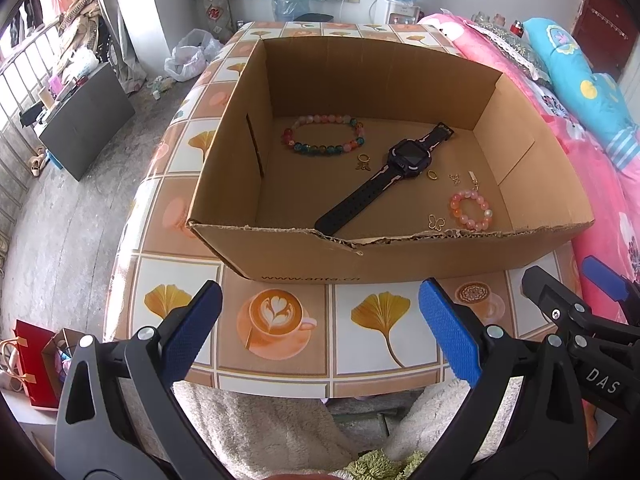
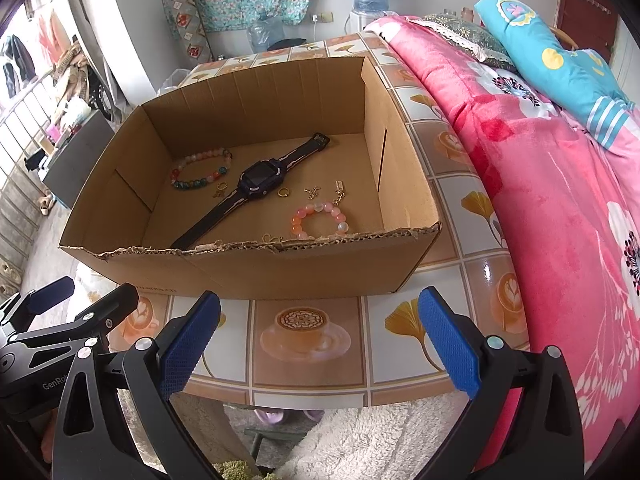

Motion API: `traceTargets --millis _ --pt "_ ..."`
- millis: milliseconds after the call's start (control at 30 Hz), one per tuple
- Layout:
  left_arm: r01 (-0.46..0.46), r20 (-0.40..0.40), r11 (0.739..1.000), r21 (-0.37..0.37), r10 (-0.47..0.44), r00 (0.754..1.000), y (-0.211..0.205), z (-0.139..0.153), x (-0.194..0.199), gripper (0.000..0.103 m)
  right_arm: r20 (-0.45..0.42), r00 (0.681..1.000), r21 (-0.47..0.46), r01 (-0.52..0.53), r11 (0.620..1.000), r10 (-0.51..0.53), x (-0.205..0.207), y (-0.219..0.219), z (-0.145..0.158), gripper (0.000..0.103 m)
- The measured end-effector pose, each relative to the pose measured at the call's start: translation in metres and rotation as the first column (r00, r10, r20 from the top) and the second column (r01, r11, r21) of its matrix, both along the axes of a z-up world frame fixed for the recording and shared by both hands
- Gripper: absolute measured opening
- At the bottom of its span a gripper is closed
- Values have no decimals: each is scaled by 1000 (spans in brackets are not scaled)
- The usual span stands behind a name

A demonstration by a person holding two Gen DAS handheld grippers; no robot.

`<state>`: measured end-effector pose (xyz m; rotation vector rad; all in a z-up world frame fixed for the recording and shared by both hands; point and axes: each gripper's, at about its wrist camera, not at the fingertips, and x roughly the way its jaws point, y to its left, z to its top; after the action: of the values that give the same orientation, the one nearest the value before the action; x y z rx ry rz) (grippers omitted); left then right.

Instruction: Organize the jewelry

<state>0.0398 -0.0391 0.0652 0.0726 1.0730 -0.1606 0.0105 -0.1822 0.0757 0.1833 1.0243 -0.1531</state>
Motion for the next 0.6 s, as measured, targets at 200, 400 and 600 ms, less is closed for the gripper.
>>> traceTargets --millis 200,400,600 --pt "-3 -7 1000 -6 3 1000 -1 -2 1 95 -5 1000 0 2 1000 -2 2 1 -1 96" --pt "-3 -6 1000 -6 3 1000 -1 -2 1 95 -5 1000 0 3 1000 -3 3 1 -2 96" --pt "-3 -8 1000 -7 3 1000 0 -2 2 95 -6 1000 0 4 1000 -4 4 1 -2 96"
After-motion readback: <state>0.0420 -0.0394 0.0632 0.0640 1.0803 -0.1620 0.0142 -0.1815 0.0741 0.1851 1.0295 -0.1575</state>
